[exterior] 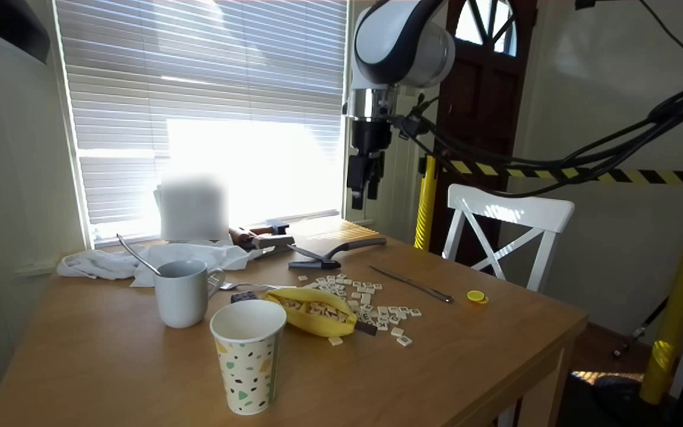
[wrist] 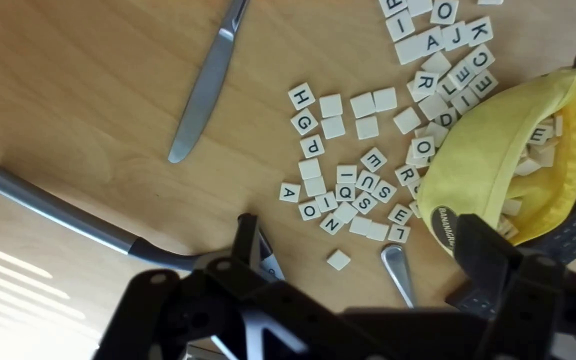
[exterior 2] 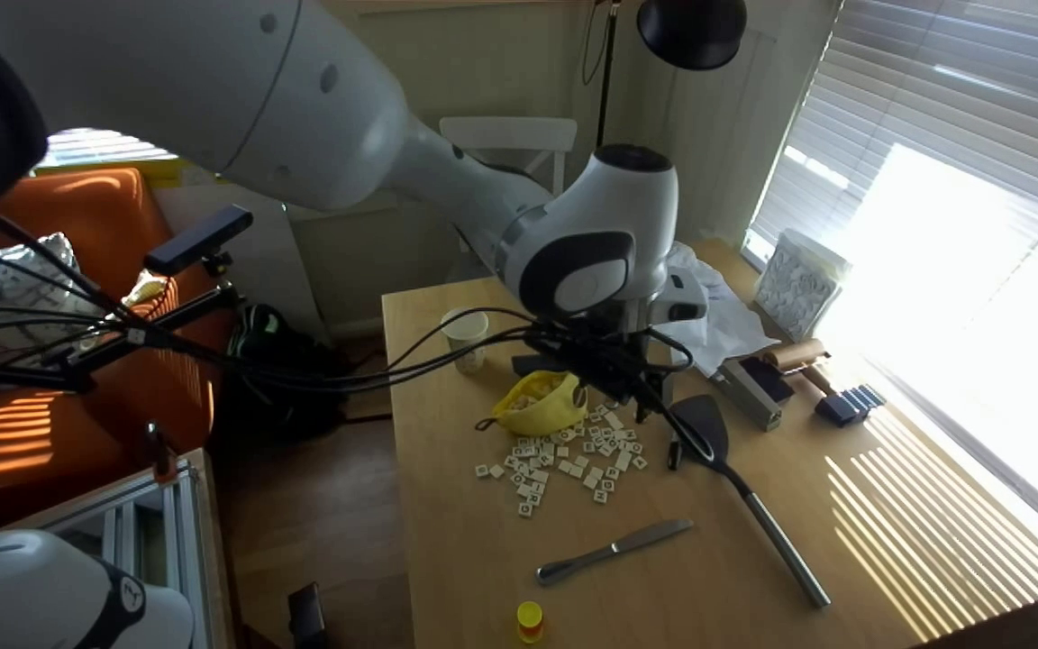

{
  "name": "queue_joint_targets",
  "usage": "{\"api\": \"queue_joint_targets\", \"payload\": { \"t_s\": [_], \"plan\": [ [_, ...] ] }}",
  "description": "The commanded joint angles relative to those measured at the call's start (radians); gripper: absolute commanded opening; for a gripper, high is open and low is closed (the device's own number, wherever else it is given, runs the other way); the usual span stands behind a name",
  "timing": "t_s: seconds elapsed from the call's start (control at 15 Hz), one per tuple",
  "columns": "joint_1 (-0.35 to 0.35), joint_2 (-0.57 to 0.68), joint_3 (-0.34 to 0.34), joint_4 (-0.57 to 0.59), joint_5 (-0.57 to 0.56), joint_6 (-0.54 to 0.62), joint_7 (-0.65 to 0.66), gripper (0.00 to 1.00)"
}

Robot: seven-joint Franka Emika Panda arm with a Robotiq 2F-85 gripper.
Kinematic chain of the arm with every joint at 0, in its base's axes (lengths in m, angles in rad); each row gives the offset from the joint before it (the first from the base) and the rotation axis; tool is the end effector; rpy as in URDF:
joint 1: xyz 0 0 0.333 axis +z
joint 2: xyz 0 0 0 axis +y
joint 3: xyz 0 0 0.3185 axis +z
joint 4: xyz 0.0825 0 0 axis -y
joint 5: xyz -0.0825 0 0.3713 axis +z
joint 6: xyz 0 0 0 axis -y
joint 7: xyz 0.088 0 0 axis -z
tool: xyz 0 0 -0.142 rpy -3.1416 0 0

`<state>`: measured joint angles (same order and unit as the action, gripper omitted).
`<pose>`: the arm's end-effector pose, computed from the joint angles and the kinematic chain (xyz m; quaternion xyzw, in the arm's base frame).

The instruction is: Put one letter block into the yellow bag

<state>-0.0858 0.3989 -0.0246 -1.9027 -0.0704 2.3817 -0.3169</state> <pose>0.6264 -0.0712 0.2737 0.9905 0.1284 0.0327 0.0378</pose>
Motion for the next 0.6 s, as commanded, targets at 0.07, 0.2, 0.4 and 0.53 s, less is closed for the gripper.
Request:
{"api": "queue_joint_targets", "payload": {
  "t_s": [0.07, 0.2, 0.4, 0.53],
  "plan": [
    [-0.042, 0.164, 0.006, 0.143, 0.023, 0.042, -0.007, 1.0],
    [-0.059, 0.218, 0.011, 0.185, 0.025, 0.058, -0.01, 1.0],
    [-0.059, 0.202, 0.01, 0.149, 0.005, 0.087, -0.002, 1.0],
    [-0.063, 0.22, 0.011, 0.157, 0.006, 0.094, -0.004, 1.0]
  ]
}}
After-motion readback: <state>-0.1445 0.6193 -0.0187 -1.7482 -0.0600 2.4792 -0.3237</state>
